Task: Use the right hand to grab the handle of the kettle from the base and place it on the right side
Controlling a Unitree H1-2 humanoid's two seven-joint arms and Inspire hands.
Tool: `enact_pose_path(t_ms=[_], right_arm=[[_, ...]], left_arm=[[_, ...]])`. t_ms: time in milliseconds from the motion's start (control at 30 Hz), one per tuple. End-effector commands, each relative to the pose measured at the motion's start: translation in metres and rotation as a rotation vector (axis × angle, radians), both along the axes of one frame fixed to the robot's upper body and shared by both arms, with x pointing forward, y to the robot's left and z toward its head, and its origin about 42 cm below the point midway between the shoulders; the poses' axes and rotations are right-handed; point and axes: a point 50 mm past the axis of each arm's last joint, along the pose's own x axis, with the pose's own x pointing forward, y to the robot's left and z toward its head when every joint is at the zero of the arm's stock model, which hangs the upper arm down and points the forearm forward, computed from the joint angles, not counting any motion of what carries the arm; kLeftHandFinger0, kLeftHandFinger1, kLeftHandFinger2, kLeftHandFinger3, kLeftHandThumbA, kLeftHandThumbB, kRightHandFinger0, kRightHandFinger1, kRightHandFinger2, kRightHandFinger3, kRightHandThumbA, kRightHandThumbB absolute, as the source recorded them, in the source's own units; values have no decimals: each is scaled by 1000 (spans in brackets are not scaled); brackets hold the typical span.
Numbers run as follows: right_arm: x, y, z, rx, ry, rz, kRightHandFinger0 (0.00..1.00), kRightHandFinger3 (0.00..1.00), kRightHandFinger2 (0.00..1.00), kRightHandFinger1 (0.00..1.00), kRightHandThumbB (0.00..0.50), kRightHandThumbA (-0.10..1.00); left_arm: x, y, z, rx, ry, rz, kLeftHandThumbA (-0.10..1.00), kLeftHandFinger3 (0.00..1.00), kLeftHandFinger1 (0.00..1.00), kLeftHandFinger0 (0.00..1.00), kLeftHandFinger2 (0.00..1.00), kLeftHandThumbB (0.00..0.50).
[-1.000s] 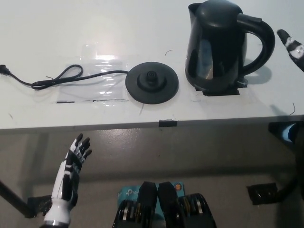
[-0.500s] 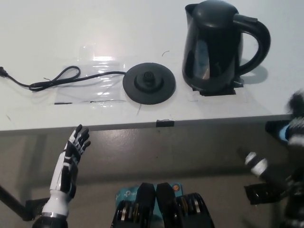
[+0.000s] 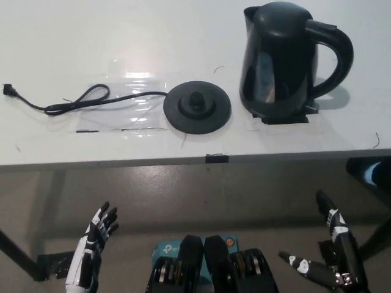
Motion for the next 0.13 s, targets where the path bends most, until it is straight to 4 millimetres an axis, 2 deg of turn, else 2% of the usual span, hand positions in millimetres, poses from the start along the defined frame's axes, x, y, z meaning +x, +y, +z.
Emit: enact_pose_path(t_ms=[0,100], right_arm=[[-1,1,2,28,-26,32,1000,1000,1000,1000,339,1000],[0,0,2,29,-26,30,1000,1000,1000,1000,347,1000]], left_arm=[[8,1,17,20,-66,-49,1000,1000,1000,1000,1000,500],[11,1,18,25,-70,-49,1000,1000,1000,1000,1000,499]])
